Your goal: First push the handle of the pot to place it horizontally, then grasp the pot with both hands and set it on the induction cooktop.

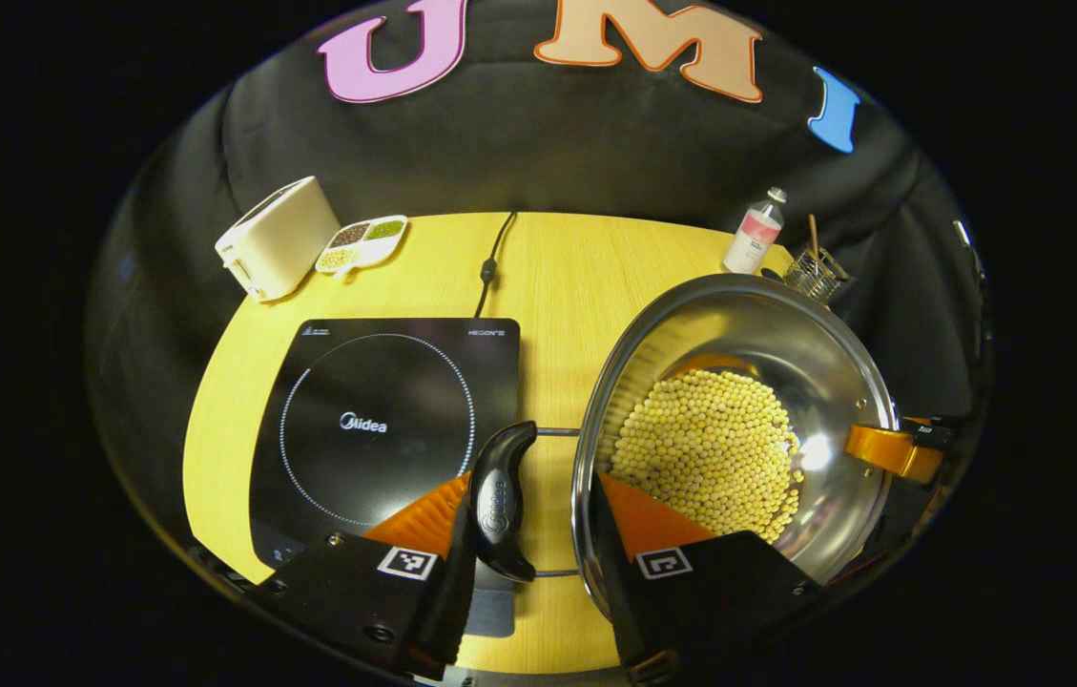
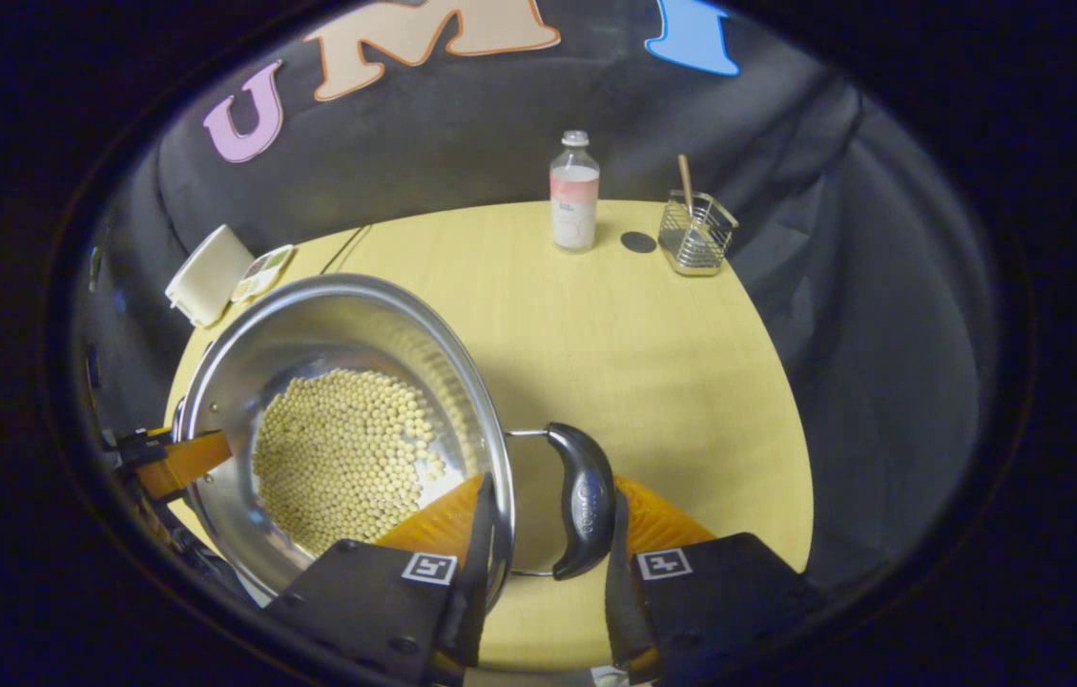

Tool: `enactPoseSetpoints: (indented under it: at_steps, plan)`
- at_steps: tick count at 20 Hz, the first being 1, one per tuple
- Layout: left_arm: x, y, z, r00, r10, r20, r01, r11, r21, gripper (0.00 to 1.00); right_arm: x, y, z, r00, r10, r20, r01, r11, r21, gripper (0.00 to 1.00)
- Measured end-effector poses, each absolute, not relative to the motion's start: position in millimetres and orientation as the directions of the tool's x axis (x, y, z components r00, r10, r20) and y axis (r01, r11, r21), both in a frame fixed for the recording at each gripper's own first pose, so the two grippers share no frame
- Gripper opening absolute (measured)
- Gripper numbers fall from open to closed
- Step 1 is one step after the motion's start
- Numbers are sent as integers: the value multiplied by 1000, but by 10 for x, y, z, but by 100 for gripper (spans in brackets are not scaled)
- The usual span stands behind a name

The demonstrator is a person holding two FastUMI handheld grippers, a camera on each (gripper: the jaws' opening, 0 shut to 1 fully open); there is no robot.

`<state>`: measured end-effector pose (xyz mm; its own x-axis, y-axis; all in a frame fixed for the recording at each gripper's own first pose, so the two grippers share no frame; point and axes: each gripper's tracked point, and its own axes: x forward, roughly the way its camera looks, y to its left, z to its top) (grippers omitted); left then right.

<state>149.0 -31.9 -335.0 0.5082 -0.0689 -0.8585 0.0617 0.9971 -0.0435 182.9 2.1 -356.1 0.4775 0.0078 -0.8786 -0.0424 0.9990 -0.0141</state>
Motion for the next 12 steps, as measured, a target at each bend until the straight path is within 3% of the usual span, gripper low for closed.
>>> enactPoseSetpoints:
  at_steps: [7, 12]
  plan:
    - [1339, 139, -3103, 533, -25, -846, 32, 999, -10, 61, 1690, 470, -3408, 487, 72, -870, -101, 995, 26, 53]
    - [1361, 498, -3148, 509, -61, -859, 55, 998, -38, 63, 1591, 811, -3365, 481, 38, -876, -81, 997, -2, 53]
